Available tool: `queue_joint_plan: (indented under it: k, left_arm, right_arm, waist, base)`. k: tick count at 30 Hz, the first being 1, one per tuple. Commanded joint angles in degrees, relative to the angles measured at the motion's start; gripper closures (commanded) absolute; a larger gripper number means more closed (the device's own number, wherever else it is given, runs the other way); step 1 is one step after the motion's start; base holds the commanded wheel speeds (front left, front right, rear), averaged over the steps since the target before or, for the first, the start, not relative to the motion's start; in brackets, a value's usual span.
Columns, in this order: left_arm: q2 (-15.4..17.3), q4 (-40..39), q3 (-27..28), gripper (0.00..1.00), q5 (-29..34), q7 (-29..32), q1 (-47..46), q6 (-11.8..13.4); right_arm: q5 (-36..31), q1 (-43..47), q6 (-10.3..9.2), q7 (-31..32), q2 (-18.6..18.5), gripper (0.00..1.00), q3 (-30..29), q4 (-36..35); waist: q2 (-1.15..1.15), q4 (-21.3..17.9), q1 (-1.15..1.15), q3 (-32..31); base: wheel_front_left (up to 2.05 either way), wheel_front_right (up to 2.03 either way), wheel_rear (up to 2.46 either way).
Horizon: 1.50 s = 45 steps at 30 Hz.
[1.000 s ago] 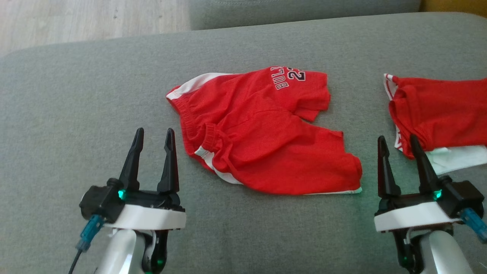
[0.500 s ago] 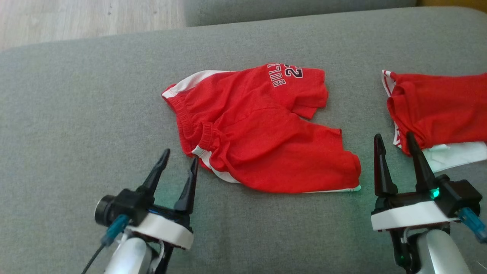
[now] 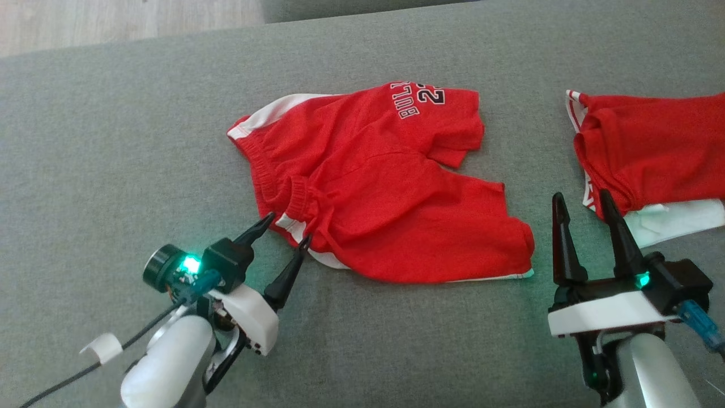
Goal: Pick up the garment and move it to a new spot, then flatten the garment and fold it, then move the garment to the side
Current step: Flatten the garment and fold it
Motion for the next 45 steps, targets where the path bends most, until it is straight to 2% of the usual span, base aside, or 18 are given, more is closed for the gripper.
queue_joint_plan:
  k: [1,13,14,15,21,25,36,45]
  left_arm:
    - [2.11,-1.2,1.07,0.0,-0.7,0.3,-2.98,0.1]
    - [3.31,1.36,-1.36,0.0,-2.73,0.37,-5.98,0.09]
    - [3.35,1.49,-1.63,0.46,-2.88,0.42,-6.18,0.09]
    - [3.46,1.64,-2.21,1.0,-3.21,0.57,-6.54,0.09]
    - [4.03,1.29,-3.06,1.0,-4.65,-0.04,-7.28,0.09]
    - [4.25,0.71,-2.56,1.0,-5.28,-0.78,-7.27,0.24]
    - [4.38,-2.31,-2.03,1.0,-6.27,-2.07,-4.39,2.86]
    - [4.34,-3.59,-2.57,1.0,-6.67,-1.75,-3.63,3.52]
  right_arm:
    - [0.37,-1.86,0.39,-0.62,-0.15,0.0,1.17,-1.51]
    - [0.53,-2.23,0.39,-0.62,-0.15,0.0,1.04,-0.99]
    - [0.5,-2.24,0.39,-0.62,-0.15,0.0,1.05,-0.95]
    - [0.33,-2.25,0.39,-0.62,-0.15,0.0,1.16,-0.59]
    - [-1.98,-1.92,0.39,-0.16,-0.57,0.0,3.34,1.76]
    - [-2.79,-0.94,0.39,0.95,-3.1,0.0,5.71,2.59]
    - [-3.62,3.18,0.39,6.17,-12.52,0.0,14.3,4.13]
    - [-5.49,2.44,0.39,10.17,-15.09,0.0,17.11,5.92]
  waist:
    - [0.0,-0.25,-0.01,0.17]
    - [0.0,-0.91,-0.01,0.81]
    - [0.0,-0.93,-0.01,0.84]
    - [0.0,-0.92,-0.01,0.9]
    - [0.0,-0.73,-0.01,1.06]
    - [0.0,-0.55,-0.01,1.0]
    - [0.0,0.41,-0.01,-0.33]
    - [0.0,1.38,-0.01,-0.73]
  base:
    - [0.0,0.0,0.0]
    - [0.0,0.0,0.0]
    - [0.0,0.0,0.0]
    - [0.0,0.0,0.0]
    - [0.0,0.0,0.0]
    - [0.0,0.0,0.0]
    - [0.0,0.0,0.0]
    - [0.0,0.0,0.0]
